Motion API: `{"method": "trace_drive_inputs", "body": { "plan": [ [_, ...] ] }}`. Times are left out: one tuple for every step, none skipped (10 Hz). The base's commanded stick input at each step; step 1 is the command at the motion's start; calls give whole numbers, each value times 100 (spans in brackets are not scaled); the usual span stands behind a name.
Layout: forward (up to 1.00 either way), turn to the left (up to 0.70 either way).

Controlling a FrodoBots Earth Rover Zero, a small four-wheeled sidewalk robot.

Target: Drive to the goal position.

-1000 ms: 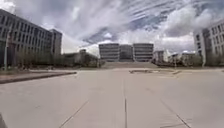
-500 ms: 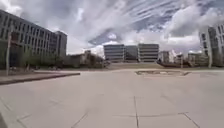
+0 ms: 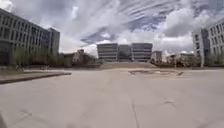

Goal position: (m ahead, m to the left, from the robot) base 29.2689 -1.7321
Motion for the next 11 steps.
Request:
{"method": "trace_drive_inputs", "body": {
  "plan": [
    [100,-13],
    [100,0],
    [100,0],
    [100,0],
    [100,0],
    [100,0],
    [100,0],
    [100,0],
    [100,0],
    [100,4],
    [100,6]
  ]
}}
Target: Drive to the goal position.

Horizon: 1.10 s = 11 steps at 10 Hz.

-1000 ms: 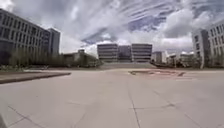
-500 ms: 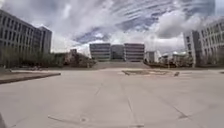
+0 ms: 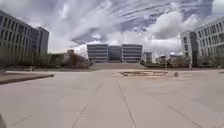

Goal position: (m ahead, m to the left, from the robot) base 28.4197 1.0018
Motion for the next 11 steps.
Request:
{"method": "trace_drive_inputs", "body": {
  "plan": [
    [100,3],
    [100,0],
    [100,-13],
    [100,-40],
    [100,-40],
    [100,-40],
    [100,5],
    [100,2],
    [100,0],
    [100,0],
    [100,0]
  ]
}}
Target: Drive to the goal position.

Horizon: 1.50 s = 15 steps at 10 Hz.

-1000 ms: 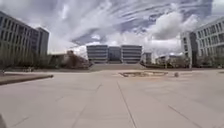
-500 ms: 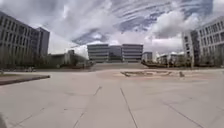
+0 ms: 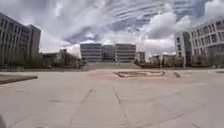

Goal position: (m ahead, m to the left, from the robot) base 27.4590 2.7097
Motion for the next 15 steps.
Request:
{"method": "trace_drive_inputs", "body": {
  "plan": [
    [100,0],
    [100,0],
    [100,0],
    [100,0],
    [100,0],
    [100,0],
    [100,0],
    [100,0],
    [100,0],
    [100,0],
    [100,0],
    [100,0],
    [100,0],
    [100,0],
    [100,0]
  ]
}}
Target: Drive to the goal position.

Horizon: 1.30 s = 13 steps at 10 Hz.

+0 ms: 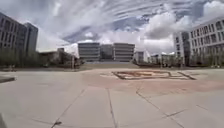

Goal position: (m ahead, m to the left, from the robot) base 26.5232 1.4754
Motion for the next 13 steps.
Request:
{"method": "trace_drive_inputs", "body": {
  "plan": [
    [100,0],
    [100,0],
    [100,0],
    [100,0],
    [100,39],
    [100,40],
    [100,40],
    [100,40],
    [100,38],
    [100,6],
    [100,0],
    [100,0],
    [100,0]
  ]
}}
